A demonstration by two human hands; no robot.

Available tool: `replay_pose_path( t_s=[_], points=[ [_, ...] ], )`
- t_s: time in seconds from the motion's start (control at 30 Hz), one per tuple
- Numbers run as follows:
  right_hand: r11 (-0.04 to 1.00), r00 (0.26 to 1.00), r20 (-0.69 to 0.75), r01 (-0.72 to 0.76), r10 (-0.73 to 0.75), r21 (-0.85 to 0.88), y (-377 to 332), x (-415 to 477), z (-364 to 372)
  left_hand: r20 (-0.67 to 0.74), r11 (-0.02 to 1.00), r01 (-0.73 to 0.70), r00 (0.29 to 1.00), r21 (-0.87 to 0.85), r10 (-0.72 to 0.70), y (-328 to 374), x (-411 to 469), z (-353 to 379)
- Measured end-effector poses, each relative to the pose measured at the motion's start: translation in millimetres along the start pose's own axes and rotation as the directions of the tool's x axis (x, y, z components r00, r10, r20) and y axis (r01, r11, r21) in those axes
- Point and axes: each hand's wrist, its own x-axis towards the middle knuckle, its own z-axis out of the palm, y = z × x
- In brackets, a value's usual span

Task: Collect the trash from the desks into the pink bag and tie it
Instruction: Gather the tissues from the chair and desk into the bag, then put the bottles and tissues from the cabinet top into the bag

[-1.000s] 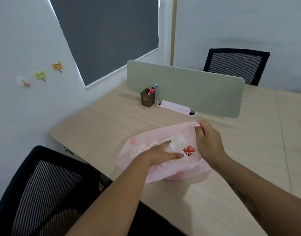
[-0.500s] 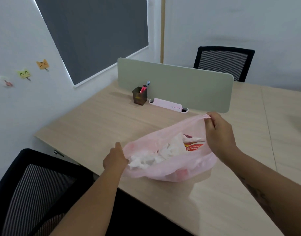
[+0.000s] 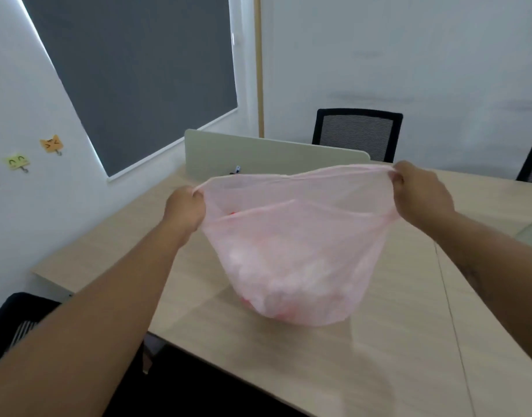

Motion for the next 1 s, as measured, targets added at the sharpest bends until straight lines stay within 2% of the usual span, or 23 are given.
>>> replay_pose_path(
  t_s=[0.03, 0.07, 0.17, 0.2, 0.3, 0.4, 0.5, 0.57, 0.67, 0.77, 0.87, 1.0],
  points=[
    [1.0, 0.993, 0.119, 0.001, 0.001, -0.016, 10, 3, -5, -0.003, 0.998, -0.04, 0.999, 0.04, 0.04, 13, 2, -3],
    [1.0, 0.986, 0.167, 0.004, -0.001, -0.017, 18, 5, -10, -0.031, 0.996, -0.062, 0.997, 0.067, 0.064, 24, 3, -7],
    [0.994, 0.999, -0.035, 0.001, 0.003, 0.105, 26, 13, -20, -0.091, 0.985, -0.084, 0.991, 0.149, 0.098, 42, -2, -21],
    [0.989, 0.999, -0.042, 0.018, -0.012, 0.145, 23, 15, -22, -0.081, 0.981, -0.079, 0.992, 0.177, 0.095, 44, -6, -24],
    [0.968, 0.993, 0.05, 0.092, -0.107, 0.232, 18, 21, -20, -0.057, 0.979, -0.026, 0.998, 0.2, 0.038, 39, -21, -33],
    [0.939, 0.993, 0.027, 0.102, -0.118, 0.329, 23, 25, -21, -0.056, 0.97, 0.028, 0.998, 0.241, -0.015, 25, -45, -44],
    [0.925, 0.978, 0.079, 0.154, -0.193, 0.348, 22, 31, -11, -0.099, 0.975, 0.086, 0.993, 0.207, -0.066, 9, -75, -55],
    [0.909, 0.965, 0.107, 0.186, -0.241, 0.373, 12, 34, -3, -0.152, 0.954, 0.156, 0.981, 0.255, -0.12, -4, -101, -69],
    [0.873, 0.938, 0.117, 0.253, -0.328, 0.417, -9, 37, 8, -0.201, 0.842, 0.31, 0.949, 0.442, -0.244, -35, -151, -97],
    [0.848, 0.911, 0.107, 0.32, -0.398, 0.422, -27, 37, 22, -0.269, 0.644, 0.458, 0.887, 0.613, -0.376, -73, -206, -122],
    [0.829, 0.885, 0.111, 0.37, -0.452, 0.42, -46, 40, 38, -0.378, 0.464, 0.625, 0.766, 0.628, -0.519, -104, -258, -138],
    [0.835, 0.87, 0.137, 0.395, -0.474, 0.382, -68, 45, 63, -0.41, 0.365, 0.735, 0.641, 0.571, -0.649, -133, -300, -147]
  ],
)
